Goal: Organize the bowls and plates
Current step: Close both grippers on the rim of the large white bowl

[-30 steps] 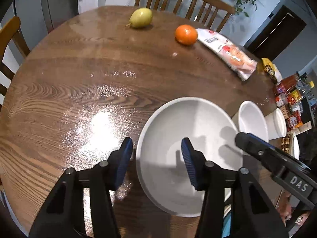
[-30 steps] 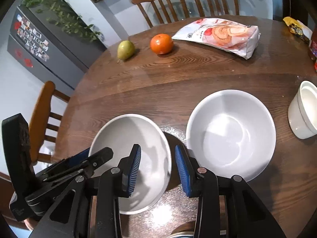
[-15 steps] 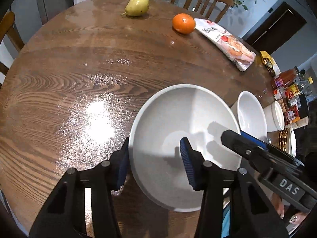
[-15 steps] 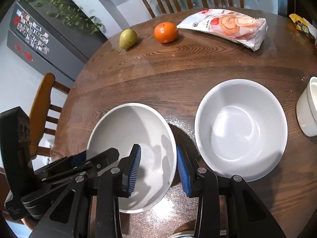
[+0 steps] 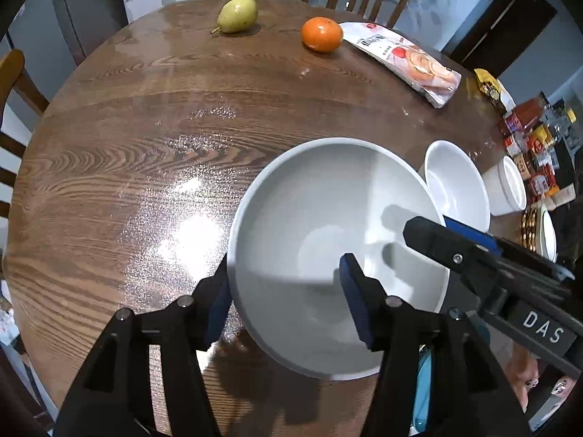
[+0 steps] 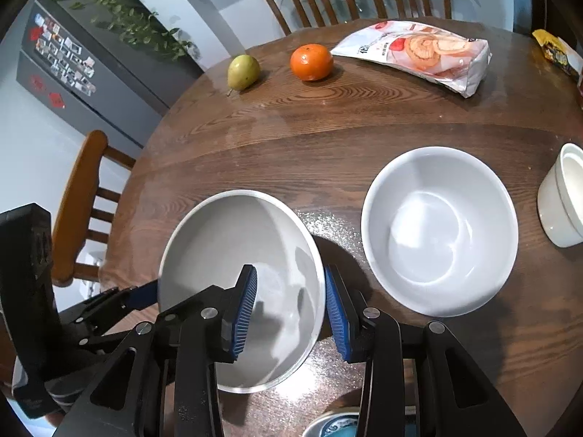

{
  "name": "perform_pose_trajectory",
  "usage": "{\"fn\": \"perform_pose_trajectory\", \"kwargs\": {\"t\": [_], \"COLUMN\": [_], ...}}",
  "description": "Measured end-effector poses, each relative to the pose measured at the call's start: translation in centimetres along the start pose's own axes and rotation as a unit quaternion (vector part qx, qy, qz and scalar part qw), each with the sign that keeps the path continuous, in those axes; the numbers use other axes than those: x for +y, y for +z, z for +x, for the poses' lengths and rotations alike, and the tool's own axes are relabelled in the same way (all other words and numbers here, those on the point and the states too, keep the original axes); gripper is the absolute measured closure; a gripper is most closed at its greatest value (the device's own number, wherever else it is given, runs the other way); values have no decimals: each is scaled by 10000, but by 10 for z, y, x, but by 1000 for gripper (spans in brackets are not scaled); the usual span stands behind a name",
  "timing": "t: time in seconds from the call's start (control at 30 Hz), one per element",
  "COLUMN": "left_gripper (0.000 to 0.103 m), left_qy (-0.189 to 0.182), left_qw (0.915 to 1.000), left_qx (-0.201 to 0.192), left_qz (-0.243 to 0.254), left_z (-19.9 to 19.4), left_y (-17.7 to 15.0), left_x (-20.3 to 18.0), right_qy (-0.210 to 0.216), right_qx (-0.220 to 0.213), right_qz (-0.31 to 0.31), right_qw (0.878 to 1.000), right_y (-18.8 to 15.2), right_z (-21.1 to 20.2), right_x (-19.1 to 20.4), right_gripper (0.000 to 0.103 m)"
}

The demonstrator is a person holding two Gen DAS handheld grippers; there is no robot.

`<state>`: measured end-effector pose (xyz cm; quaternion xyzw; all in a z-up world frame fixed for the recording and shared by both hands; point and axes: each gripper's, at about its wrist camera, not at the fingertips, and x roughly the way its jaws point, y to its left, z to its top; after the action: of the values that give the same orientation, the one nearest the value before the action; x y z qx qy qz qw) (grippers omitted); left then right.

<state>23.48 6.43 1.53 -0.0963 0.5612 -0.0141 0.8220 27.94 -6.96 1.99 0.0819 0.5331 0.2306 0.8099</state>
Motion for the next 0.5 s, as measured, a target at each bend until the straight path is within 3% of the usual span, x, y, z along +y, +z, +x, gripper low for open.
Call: {"fn": "perform_pose_trajectory", "kwargs": {"t": [0.27,0.5], "left_gripper": [45,37], "left_qy": [19,56], "left_qw": [10000,9999], "left_qx": [63,83], "left_qz": [61,63], "left_z": [4,6], "left_y": [0,1], "left_x": [-2,-3], "right_qy": [-108,-128], "right_qx": [240,257], "right_qz": [25,4], "right_qw": [9997,9996], "right_y": [0,-1], "right_z": [11,11], "right_x": [-4,-3], "right_gripper": [63,63]}}
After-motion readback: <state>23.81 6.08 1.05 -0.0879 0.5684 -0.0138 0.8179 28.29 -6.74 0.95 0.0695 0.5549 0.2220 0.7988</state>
